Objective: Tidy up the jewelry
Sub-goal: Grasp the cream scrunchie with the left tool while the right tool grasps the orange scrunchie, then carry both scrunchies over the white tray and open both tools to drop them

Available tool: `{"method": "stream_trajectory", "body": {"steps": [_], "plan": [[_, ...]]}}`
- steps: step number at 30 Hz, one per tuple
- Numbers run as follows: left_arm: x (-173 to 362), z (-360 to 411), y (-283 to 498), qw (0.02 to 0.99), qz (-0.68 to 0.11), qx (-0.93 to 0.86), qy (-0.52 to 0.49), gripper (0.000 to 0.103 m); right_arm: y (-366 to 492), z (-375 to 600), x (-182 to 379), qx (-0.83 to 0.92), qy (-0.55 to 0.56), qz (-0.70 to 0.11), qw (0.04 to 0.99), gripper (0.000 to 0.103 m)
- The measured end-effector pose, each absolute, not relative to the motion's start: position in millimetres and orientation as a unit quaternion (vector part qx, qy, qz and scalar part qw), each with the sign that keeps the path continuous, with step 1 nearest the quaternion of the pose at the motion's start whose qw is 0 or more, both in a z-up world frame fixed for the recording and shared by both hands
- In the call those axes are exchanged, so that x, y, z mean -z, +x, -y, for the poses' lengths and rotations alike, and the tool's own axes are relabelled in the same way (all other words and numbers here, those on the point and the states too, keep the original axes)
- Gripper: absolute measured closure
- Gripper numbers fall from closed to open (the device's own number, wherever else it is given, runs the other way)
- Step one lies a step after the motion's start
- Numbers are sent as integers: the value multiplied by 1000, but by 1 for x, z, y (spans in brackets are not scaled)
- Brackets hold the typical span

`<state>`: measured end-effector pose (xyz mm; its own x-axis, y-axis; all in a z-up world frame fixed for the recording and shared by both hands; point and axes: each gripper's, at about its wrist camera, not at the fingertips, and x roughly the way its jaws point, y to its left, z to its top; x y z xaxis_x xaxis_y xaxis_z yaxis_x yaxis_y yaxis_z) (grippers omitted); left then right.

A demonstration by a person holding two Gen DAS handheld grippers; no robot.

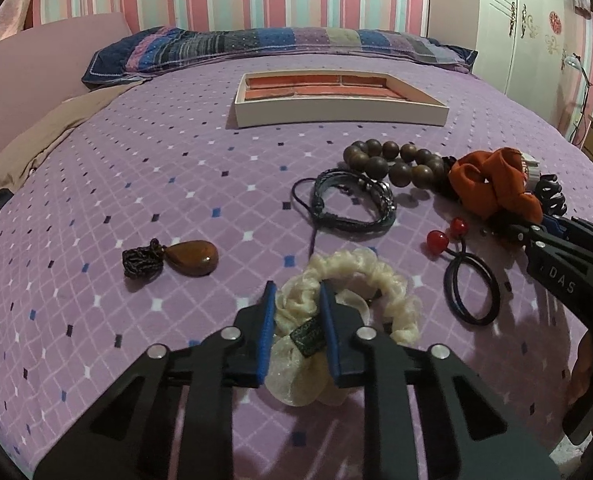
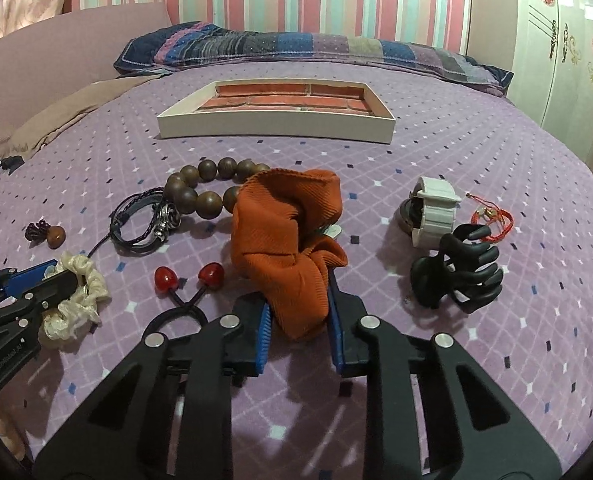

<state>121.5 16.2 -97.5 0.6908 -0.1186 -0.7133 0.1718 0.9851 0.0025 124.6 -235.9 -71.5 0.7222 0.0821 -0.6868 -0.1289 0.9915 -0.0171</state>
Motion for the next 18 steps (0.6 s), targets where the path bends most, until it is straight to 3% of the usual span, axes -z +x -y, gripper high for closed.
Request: {"method": "stream_trajectory", "body": {"steps": [18], "plan": [[63,-19,126,928,-364,76,23,88,128,254,44,-65,-12,-349,935,80]]}}
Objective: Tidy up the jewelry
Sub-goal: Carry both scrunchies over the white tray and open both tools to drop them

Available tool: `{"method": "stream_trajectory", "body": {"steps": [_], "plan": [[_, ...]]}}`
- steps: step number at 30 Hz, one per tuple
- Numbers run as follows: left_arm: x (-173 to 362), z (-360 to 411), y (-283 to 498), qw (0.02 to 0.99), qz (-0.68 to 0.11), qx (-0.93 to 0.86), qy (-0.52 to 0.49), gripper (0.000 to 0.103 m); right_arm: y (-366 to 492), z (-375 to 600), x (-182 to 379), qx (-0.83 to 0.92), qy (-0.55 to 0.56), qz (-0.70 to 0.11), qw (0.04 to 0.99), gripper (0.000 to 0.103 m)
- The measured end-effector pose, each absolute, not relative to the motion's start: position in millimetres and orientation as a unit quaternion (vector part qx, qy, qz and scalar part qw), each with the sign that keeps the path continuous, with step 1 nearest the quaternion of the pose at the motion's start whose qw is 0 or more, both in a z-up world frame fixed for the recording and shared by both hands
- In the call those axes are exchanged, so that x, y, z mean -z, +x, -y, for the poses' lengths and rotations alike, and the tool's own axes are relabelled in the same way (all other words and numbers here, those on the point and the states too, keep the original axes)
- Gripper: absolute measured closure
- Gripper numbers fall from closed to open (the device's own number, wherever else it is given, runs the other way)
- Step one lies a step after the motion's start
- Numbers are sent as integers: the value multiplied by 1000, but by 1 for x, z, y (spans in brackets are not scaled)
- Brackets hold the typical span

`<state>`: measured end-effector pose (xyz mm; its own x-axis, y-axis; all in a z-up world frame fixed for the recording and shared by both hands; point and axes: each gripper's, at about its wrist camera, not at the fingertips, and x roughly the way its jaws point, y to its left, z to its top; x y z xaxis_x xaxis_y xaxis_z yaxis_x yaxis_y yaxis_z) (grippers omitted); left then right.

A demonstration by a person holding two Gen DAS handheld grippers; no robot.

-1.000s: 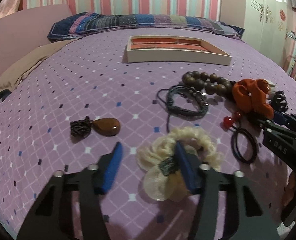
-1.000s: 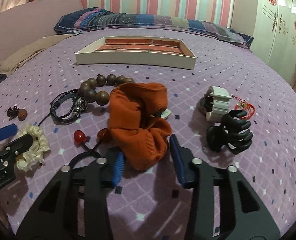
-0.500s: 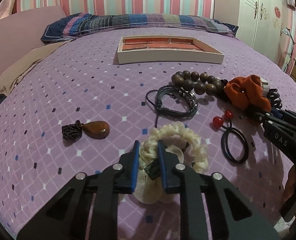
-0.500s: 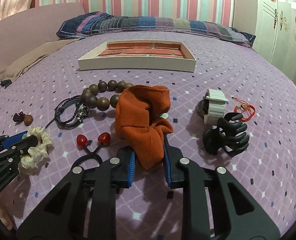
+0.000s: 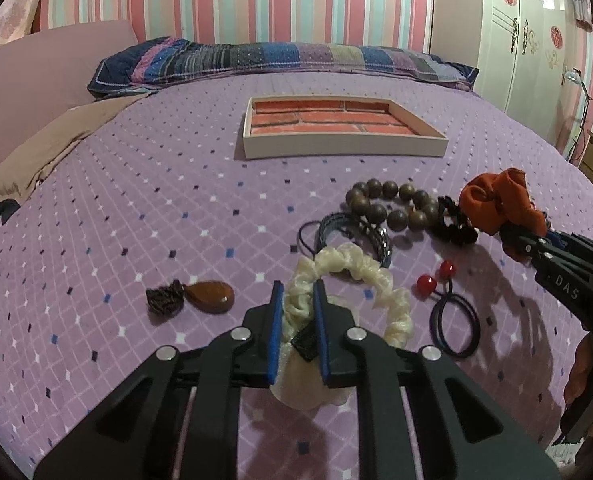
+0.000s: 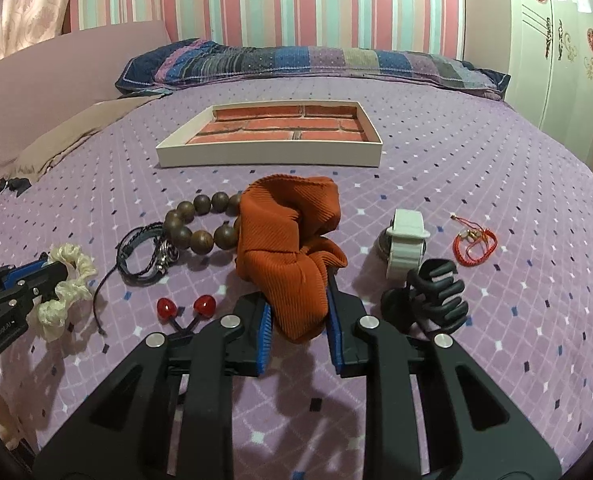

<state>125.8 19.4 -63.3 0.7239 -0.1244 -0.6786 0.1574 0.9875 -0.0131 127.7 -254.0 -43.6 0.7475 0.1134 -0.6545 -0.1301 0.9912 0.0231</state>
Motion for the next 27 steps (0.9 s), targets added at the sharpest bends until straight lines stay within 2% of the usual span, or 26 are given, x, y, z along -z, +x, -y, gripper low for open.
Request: {"method": "stream_trajectory", "body": {"steps": [17,27], "plan": [[25,-23,176,934,-348,76,9,88,172,270,20,-92,21,-349,932,80],[4,-17,264,934,-350,70,-4,88,247,277,-5,-86,18,-344,935,80]]}}
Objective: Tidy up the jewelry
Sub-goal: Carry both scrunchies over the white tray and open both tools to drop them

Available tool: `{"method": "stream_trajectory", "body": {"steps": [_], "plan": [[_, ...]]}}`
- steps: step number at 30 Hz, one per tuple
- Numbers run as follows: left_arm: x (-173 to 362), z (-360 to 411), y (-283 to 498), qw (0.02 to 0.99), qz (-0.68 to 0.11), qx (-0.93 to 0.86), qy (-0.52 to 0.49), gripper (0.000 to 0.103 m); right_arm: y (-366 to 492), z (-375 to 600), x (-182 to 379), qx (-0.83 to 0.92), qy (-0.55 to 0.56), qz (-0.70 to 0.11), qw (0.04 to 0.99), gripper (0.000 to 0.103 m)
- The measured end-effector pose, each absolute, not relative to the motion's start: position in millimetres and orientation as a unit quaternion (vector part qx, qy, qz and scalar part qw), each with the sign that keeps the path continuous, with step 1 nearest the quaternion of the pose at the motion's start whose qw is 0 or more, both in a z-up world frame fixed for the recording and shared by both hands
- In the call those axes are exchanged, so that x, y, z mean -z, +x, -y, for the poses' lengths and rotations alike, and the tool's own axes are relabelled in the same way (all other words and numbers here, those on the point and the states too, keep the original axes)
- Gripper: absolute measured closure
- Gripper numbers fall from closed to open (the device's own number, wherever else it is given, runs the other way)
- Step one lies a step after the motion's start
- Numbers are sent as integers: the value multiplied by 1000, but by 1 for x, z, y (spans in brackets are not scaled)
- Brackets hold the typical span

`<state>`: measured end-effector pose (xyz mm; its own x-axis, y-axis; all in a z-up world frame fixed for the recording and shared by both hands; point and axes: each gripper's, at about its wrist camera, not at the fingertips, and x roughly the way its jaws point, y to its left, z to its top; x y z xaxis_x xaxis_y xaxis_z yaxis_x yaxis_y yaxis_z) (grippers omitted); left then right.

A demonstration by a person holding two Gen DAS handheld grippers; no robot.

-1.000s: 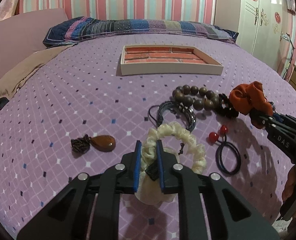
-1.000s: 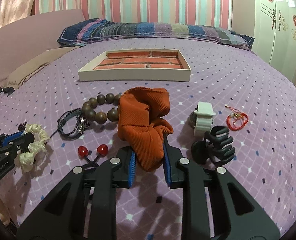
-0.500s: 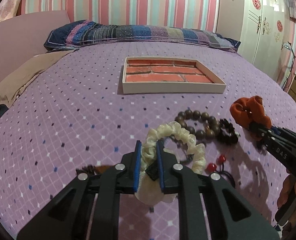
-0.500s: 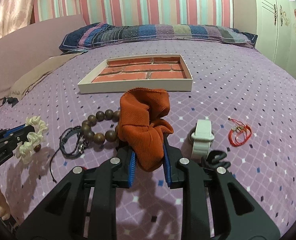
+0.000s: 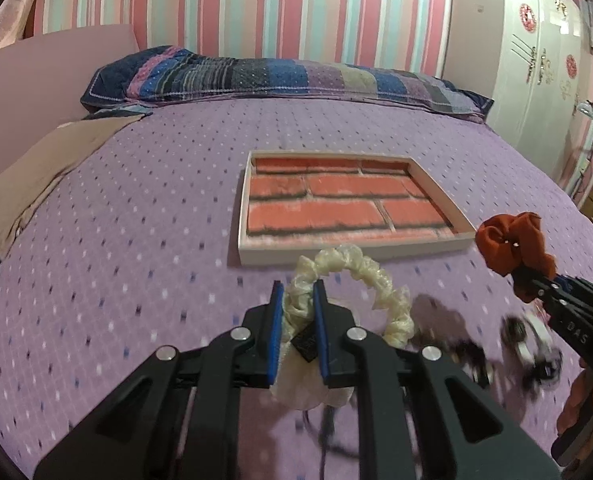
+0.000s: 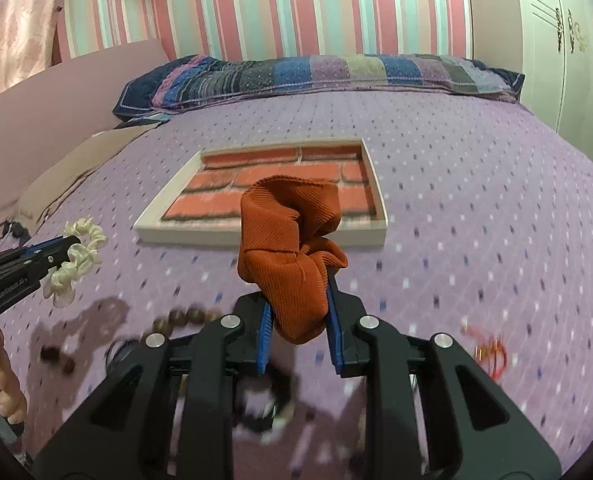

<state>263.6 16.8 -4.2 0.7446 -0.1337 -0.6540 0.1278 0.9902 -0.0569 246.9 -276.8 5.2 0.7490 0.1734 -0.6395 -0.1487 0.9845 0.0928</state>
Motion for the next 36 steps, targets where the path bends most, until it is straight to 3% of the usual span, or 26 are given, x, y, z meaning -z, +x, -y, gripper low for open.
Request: {"method": "stream_trajectory", "body": {"steps": [9,20,36], "plan": [[1,-6,383,926,-373,52,-1,88,363,274,-10,-71,-8,-359,931,80],[43,7,517,901,-433,20,11,88,507,264,28,-48,-33,-414,909,80],[86,8,575,865,-502,3,16,84,571,258,64,-34,-51,-481,875,78]]}}
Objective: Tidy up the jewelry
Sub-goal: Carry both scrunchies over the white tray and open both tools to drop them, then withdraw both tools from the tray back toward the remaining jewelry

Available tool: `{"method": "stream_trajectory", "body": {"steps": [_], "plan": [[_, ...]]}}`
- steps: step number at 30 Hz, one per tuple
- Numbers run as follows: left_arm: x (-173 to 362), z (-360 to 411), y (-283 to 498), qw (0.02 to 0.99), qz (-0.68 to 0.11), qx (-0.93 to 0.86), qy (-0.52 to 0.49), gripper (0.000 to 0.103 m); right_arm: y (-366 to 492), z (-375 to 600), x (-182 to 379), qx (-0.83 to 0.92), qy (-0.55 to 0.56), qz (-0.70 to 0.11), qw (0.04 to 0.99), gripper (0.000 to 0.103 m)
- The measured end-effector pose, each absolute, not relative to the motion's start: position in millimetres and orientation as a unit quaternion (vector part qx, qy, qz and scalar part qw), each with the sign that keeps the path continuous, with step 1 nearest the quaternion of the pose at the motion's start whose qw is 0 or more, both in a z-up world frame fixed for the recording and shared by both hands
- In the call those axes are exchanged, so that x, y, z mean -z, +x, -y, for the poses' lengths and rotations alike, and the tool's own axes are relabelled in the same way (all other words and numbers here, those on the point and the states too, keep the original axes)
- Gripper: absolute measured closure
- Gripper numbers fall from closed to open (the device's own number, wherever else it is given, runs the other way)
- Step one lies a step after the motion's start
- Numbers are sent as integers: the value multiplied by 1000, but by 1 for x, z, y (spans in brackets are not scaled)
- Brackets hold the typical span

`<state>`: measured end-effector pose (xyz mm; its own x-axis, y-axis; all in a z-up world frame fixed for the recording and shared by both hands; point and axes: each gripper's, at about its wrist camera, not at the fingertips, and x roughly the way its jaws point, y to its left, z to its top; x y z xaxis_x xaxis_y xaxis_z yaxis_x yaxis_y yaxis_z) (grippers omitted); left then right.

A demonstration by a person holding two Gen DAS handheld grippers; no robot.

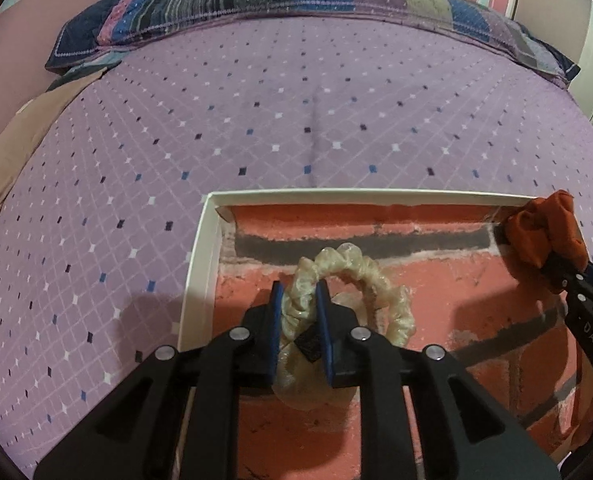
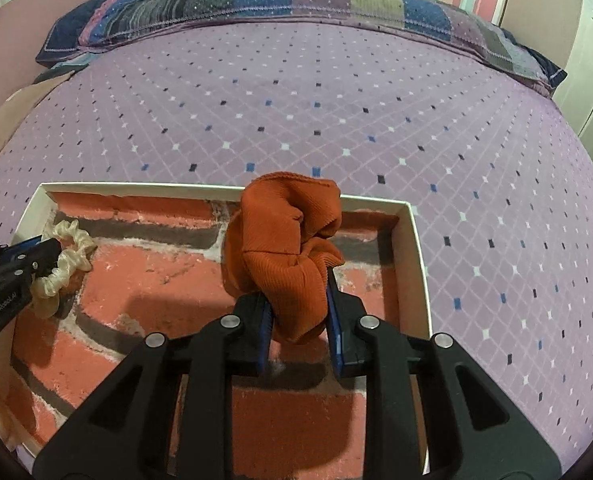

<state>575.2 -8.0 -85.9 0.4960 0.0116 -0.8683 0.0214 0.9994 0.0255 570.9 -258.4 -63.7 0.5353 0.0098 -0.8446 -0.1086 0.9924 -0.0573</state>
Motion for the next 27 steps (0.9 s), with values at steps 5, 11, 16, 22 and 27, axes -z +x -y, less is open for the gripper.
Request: {"method": "stream_trajectory", "body": {"steps": [5,11,16,22,27], "plan": [[80,8,575,863,-504,-8,30,62,570,259,62,-41,-49,-492,868,51],[40,11,548,882,-470,6,40,38,546,270,20,-47,-47,-461,885,27],[-4,10,502,901,-431,20,41,19,512,286,-24,-40,-55,-428,901,15],[-39,0,446,913,-407,33,19,15,455,310,-62,-27,-64,-398,915,8],[-49,3,397,916,-399,30,22,11,408,336,-74,-14,-43,-390,920,5]]}}
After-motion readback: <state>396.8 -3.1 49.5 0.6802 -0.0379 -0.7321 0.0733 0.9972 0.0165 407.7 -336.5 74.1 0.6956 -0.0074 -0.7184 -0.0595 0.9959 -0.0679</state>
